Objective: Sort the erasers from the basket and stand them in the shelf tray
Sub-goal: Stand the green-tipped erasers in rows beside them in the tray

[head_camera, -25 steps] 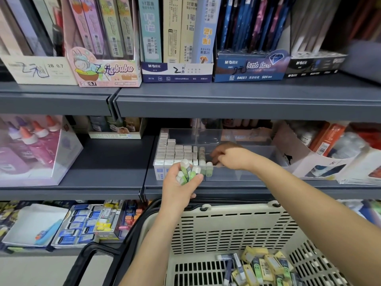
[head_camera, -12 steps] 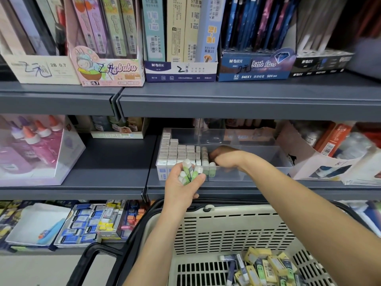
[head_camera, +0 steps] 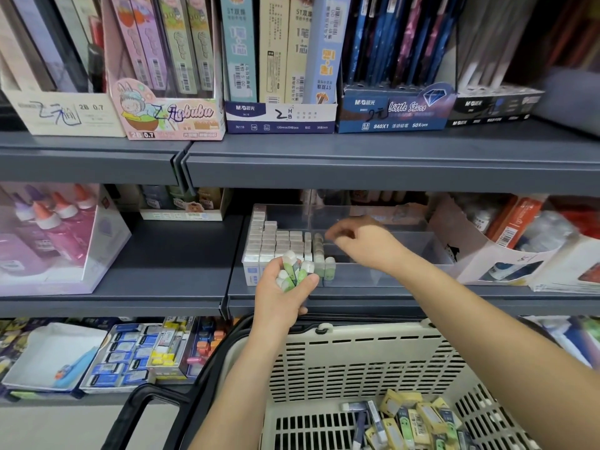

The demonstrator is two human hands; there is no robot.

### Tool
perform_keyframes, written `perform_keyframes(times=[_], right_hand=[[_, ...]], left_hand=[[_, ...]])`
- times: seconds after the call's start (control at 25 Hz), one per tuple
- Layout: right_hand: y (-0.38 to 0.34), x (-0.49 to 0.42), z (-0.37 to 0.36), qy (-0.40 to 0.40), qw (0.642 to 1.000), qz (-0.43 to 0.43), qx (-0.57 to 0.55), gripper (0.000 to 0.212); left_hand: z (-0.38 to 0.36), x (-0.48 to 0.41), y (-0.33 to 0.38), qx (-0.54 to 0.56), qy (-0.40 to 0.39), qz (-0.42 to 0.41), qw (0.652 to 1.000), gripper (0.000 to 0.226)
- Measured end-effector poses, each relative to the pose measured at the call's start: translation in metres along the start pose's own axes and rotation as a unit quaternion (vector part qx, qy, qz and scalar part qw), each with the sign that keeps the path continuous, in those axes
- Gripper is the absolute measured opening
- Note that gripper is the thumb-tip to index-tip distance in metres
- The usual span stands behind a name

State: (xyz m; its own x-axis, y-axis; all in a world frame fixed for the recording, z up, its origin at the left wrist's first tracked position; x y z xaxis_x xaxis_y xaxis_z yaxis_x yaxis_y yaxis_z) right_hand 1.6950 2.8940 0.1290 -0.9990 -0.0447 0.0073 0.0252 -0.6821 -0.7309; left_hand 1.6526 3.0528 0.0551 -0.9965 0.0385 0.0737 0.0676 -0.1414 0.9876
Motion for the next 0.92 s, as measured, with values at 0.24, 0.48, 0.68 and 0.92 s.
perform_keyframes(times=[0.24, 0.48, 0.68, 0.92], right_hand=[[-0.012, 0.033, -0.015, -0.075, 0.989, 0.019, -0.129, 0.013], [-0.016, 0.033, 0.007, -0.053, 0.981, -0.028, -0.185, 0.008], [-0.010, 0.003, 0.028, 0.036, 0.995, -0.028, -0.089, 0.017], [0.014, -0.003, -0.006, -0.048, 0.997, -0.049, -0.042, 0.010]], left_hand=[[-0.004, 0.001, 0.003, 0.016, -0.045, -0.022, 0.999, 0.026], [-0.005, -0.001, 0.001, 0.035, -0.022, -0.024, 0.999, 0.012], [-0.001, -0.003, -0.002, 0.028, -0.003, -0.008, 1.000, 0.009], [-0.001, -0.001, 0.000, 0.033, 0.001, 0.000, 0.999, 0.008]])
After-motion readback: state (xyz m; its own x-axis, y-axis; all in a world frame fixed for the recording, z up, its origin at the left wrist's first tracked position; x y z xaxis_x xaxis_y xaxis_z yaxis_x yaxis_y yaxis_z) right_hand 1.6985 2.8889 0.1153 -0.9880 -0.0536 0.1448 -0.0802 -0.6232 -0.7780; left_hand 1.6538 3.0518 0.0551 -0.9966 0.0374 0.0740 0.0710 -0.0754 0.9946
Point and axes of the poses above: each hand's wrist, its own x-axis away from the middle knuckle, its own z-axis out of the back of the hand, y = z × x, the point moved 3 cm from there along -x, towards the middle knuckle, and after that the axes turned 14 degrees about -x, right-handed, at the moved point
